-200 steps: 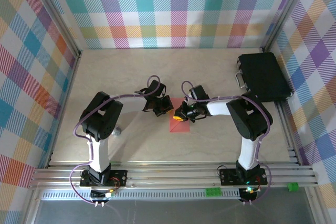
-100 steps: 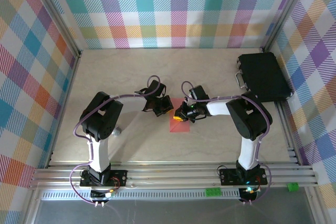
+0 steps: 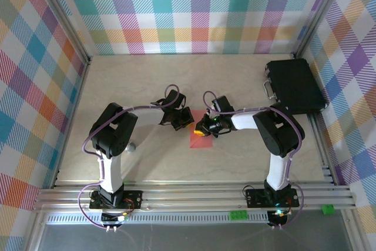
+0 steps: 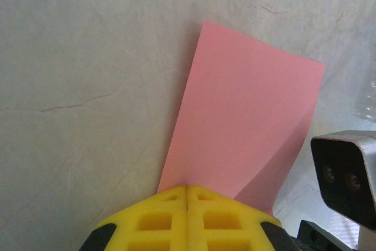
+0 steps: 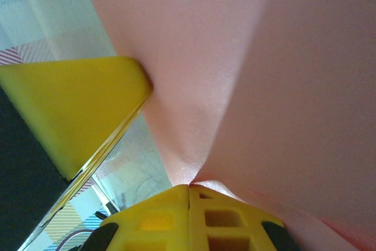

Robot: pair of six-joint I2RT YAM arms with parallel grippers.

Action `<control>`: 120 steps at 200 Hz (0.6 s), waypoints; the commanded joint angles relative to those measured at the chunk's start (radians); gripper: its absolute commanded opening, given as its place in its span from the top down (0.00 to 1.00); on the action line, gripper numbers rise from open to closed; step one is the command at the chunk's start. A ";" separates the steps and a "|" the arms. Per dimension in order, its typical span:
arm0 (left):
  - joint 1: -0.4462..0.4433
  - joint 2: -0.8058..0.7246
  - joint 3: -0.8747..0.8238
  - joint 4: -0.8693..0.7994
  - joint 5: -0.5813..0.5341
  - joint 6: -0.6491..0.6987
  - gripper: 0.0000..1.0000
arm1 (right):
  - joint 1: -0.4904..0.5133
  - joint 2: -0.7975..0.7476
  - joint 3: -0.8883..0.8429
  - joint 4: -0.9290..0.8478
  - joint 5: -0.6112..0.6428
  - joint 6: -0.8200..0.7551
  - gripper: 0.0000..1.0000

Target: Fold a paper plane with a square sheet of paper (pick it up from the middle)

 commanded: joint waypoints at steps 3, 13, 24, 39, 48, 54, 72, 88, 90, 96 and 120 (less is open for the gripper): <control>-0.009 0.028 -0.018 -0.074 -0.025 0.004 0.96 | 0.005 0.034 -0.015 0.013 0.024 -0.010 0.99; -0.009 0.027 -0.018 -0.076 -0.027 0.005 0.96 | 0.005 0.037 -0.014 0.012 0.025 -0.011 0.99; -0.009 0.025 -0.019 -0.076 -0.027 0.004 0.96 | 0.005 0.039 -0.016 0.011 0.028 -0.010 0.99; -0.009 0.023 -0.020 -0.078 -0.031 0.004 0.96 | 0.004 0.040 -0.016 0.007 0.032 -0.011 0.99; -0.010 0.021 -0.020 -0.079 -0.033 0.003 0.96 | 0.005 0.042 -0.016 0.005 0.035 -0.013 0.99; -0.009 0.021 -0.019 -0.079 -0.033 0.002 0.96 | 0.005 0.042 -0.016 0.002 0.036 -0.012 0.99; -0.009 0.020 -0.019 -0.080 -0.034 0.002 0.96 | 0.005 0.046 -0.016 0.001 0.039 -0.014 0.99; -0.009 0.018 -0.018 -0.083 -0.034 0.003 0.96 | 0.004 0.050 -0.015 0.001 0.039 -0.014 0.99; -0.009 0.018 -0.019 -0.082 -0.034 0.003 0.96 | 0.004 0.050 -0.014 0.000 0.040 -0.014 0.99; -0.009 0.018 -0.017 -0.082 -0.036 0.003 0.96 | 0.004 0.051 -0.015 0.000 0.042 -0.014 0.99; -0.009 0.012 -0.016 -0.085 -0.037 0.001 0.96 | 0.005 0.056 -0.014 -0.011 0.048 -0.016 0.98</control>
